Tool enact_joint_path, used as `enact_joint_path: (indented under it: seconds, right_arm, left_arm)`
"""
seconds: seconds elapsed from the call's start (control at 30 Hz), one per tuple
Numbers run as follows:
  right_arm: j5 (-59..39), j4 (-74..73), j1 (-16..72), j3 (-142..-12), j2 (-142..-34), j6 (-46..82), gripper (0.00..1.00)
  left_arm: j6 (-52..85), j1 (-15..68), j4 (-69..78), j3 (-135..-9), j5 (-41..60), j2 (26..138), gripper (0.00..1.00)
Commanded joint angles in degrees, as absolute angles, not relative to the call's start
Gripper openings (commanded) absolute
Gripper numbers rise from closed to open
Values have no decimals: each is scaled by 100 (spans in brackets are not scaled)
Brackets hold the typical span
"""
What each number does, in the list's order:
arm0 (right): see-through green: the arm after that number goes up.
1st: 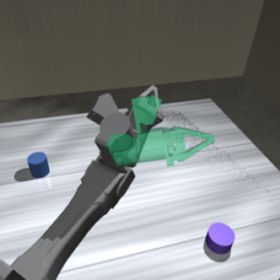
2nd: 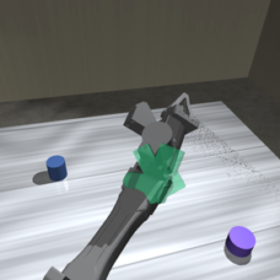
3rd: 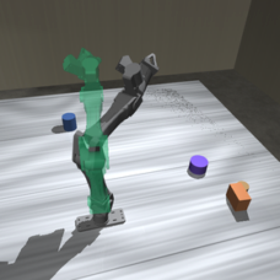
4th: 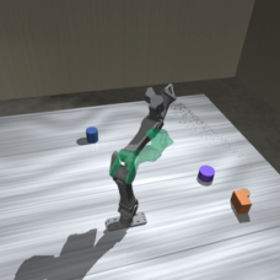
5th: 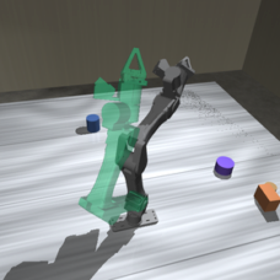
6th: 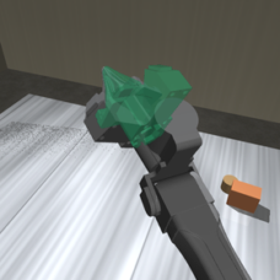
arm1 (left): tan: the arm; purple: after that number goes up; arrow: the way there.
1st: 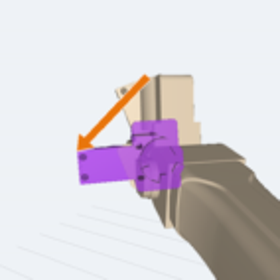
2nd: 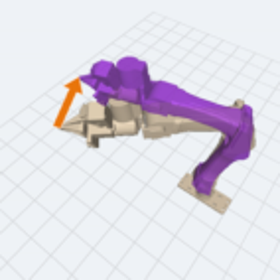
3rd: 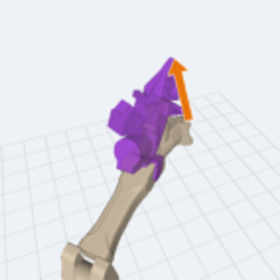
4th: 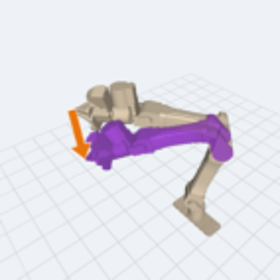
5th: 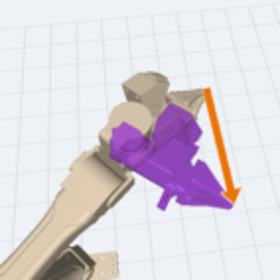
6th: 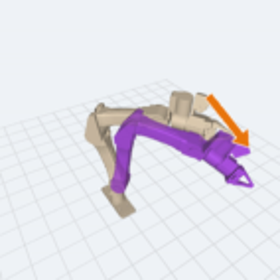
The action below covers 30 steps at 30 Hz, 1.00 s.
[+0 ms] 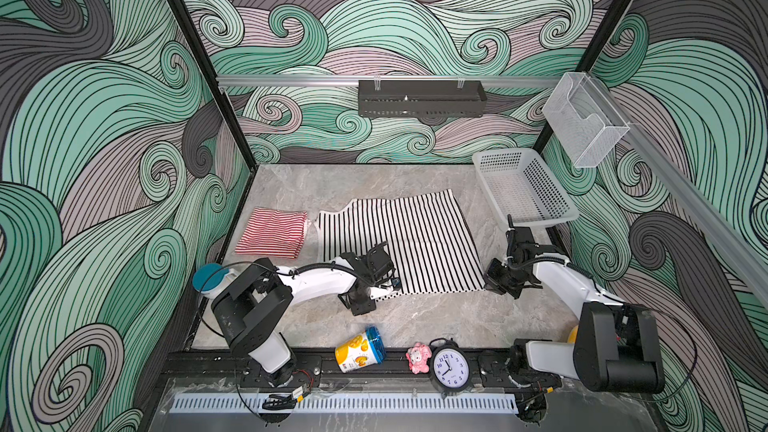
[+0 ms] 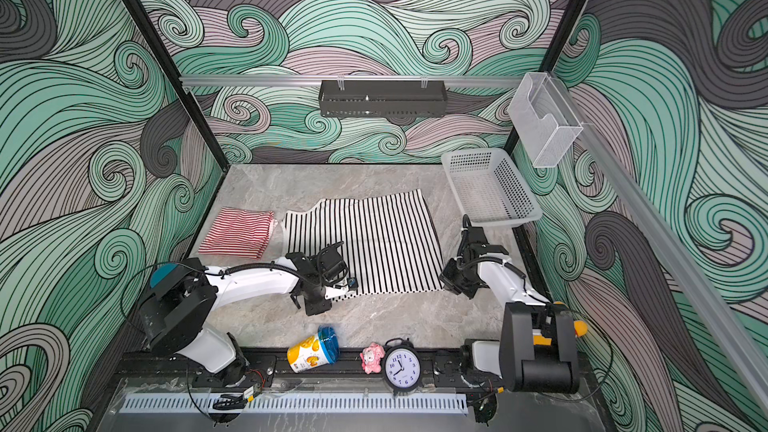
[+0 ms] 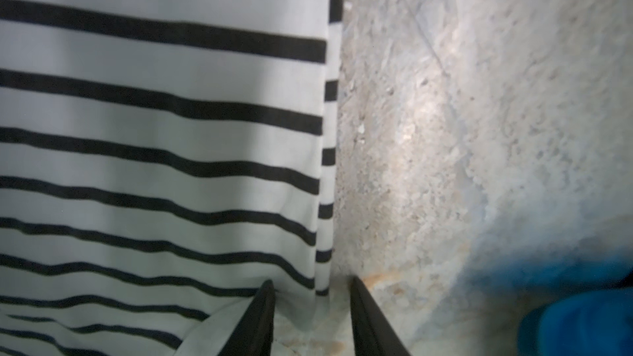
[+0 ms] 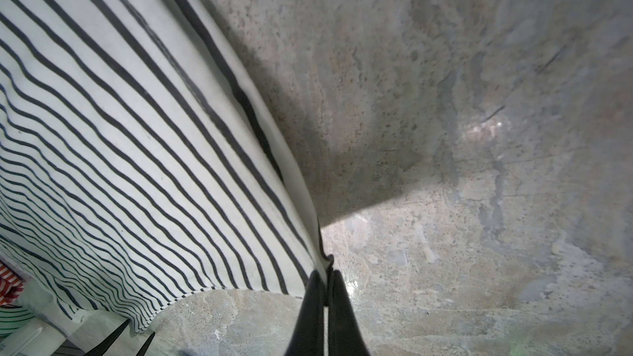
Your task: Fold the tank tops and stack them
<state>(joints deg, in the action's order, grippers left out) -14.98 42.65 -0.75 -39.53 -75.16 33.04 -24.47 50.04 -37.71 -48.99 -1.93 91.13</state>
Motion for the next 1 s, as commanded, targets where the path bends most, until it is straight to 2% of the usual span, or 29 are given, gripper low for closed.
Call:
enact_joint_path:
  seconds: [0.0, 0.37, 0.53, 0.73, 0.97]
  right_arm:
    - [-1354, 4380, -35, -4127, -7610, 3338, 0]
    - [-1341, 4412, -35, -4158, -7586, 3340, 0]
    - [-1313, 4525, -35, -4174, -7392, 3331, 0]
    - [-1198, 4885, -44, -4447, -7154, 3263, 0]
    - [-1239, 4956, -61, -5115, -7499, 3173, 0]
  left_arm:
    - [-2496, 5045, -3867, -4893, -98, 9103, 34]
    - [-2496, 5132, -3785, -4949, -171, 9201, 17]
    - [-2495, 5133, -3963, -5035, -23, 9121, 6]
    - [-2522, 5085, -4437, -5385, 397, 8886, 3]
    - [-2743, 4732, -4447, -5598, 21, 8891, 0]
